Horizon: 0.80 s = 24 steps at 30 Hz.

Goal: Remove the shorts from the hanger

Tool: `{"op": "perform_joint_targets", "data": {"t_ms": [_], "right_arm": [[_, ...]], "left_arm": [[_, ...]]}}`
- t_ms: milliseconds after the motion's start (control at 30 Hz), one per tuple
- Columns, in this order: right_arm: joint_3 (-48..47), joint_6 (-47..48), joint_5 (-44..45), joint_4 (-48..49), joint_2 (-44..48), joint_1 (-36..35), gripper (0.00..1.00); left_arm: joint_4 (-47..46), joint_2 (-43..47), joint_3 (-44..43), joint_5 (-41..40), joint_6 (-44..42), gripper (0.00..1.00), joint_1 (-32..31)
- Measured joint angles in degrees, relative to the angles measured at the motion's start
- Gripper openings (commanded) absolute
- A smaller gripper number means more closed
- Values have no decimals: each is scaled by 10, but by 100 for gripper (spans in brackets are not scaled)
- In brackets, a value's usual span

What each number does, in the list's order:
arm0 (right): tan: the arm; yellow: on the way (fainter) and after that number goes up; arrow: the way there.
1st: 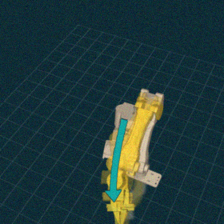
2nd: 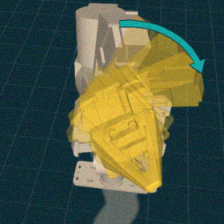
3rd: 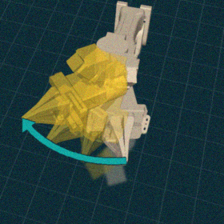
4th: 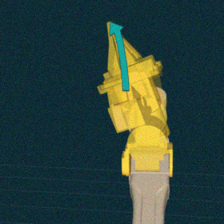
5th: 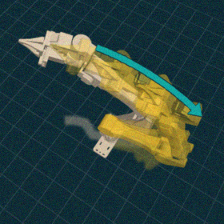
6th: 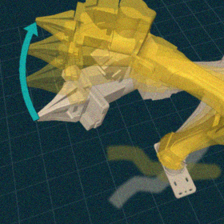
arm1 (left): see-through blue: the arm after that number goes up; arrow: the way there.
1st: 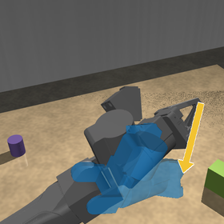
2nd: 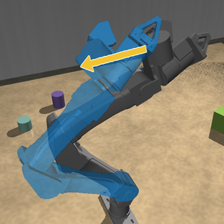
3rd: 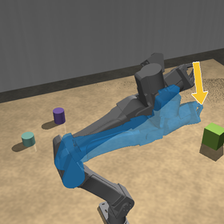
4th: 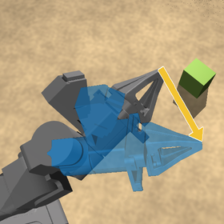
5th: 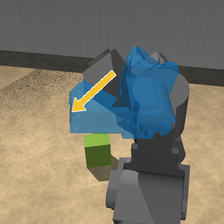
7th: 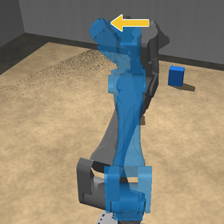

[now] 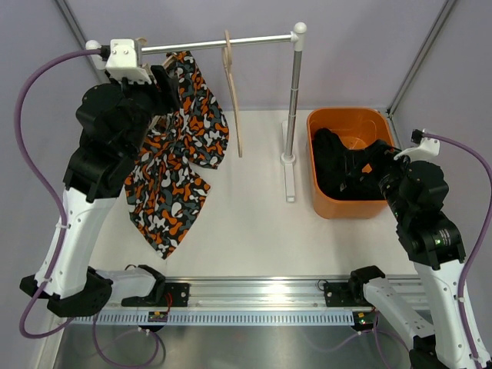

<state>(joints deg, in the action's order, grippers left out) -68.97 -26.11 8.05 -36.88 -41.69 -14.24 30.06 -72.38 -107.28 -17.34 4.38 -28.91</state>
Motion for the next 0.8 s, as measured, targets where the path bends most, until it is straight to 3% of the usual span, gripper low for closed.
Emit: {"op": "perform_joint_targets", "data": {"t_ms": [167, 400, 800], "right_arm": [[0, 0, -1, -4, 0, 0, 87], [0, 0, -2, -5, 0, 0, 88], [3, 0, -9, -2, -1, 0, 88]], "left_arm": [[5, 27, 40, -77, 7, 61, 0], [35, 25, 88, -125, 5, 64, 0], [35, -27, 83, -141, -5, 65, 71]]}}
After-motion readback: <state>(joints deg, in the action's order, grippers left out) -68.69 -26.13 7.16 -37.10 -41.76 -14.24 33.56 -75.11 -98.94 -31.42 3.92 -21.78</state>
